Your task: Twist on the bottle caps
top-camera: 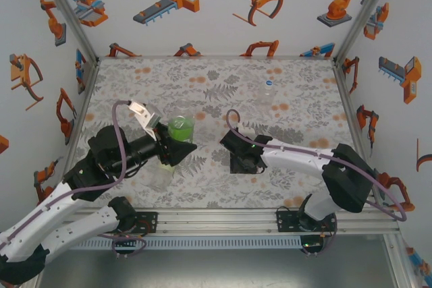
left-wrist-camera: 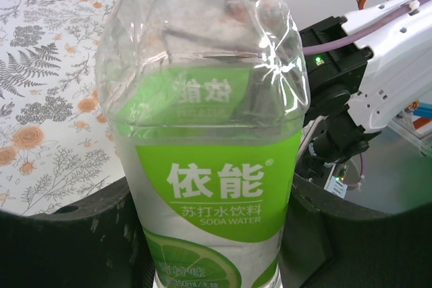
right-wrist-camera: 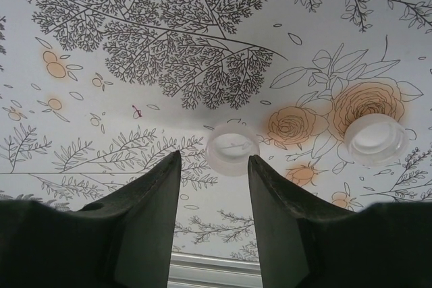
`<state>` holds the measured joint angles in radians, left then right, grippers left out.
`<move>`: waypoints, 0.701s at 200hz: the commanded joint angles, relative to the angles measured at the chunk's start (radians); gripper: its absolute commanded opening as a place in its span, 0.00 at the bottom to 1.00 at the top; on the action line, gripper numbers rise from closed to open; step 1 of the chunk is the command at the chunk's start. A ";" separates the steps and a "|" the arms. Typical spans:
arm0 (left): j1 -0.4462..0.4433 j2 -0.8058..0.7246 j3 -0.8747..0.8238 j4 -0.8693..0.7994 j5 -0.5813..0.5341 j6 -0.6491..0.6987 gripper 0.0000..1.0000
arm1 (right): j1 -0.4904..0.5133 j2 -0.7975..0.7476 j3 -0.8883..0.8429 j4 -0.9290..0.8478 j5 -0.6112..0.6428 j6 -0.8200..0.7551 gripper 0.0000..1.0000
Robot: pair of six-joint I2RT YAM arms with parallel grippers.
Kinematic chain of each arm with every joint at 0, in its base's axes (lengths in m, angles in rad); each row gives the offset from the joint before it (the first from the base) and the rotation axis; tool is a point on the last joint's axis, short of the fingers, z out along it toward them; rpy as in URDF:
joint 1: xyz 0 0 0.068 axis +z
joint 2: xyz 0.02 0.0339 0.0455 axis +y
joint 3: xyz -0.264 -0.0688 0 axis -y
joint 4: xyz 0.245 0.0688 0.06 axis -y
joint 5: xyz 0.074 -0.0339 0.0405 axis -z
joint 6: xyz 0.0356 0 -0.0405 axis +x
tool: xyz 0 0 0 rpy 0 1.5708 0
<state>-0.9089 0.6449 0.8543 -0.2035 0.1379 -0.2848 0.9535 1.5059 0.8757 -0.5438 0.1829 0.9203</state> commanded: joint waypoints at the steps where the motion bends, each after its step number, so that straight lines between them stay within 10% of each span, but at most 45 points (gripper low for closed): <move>1: 0.005 -0.010 -0.014 0.003 -0.011 -0.020 0.00 | 0.007 0.007 0.033 -0.027 0.033 -0.004 0.45; 140: 0.005 0.052 0.009 0.022 0.006 -0.015 0.00 | 0.007 0.050 0.021 -0.019 0.025 -0.007 0.46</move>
<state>-0.9089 0.7013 0.8436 -0.2024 0.1299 -0.2886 0.9535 1.5452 0.8841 -0.5598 0.2005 0.9173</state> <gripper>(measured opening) 0.546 0.462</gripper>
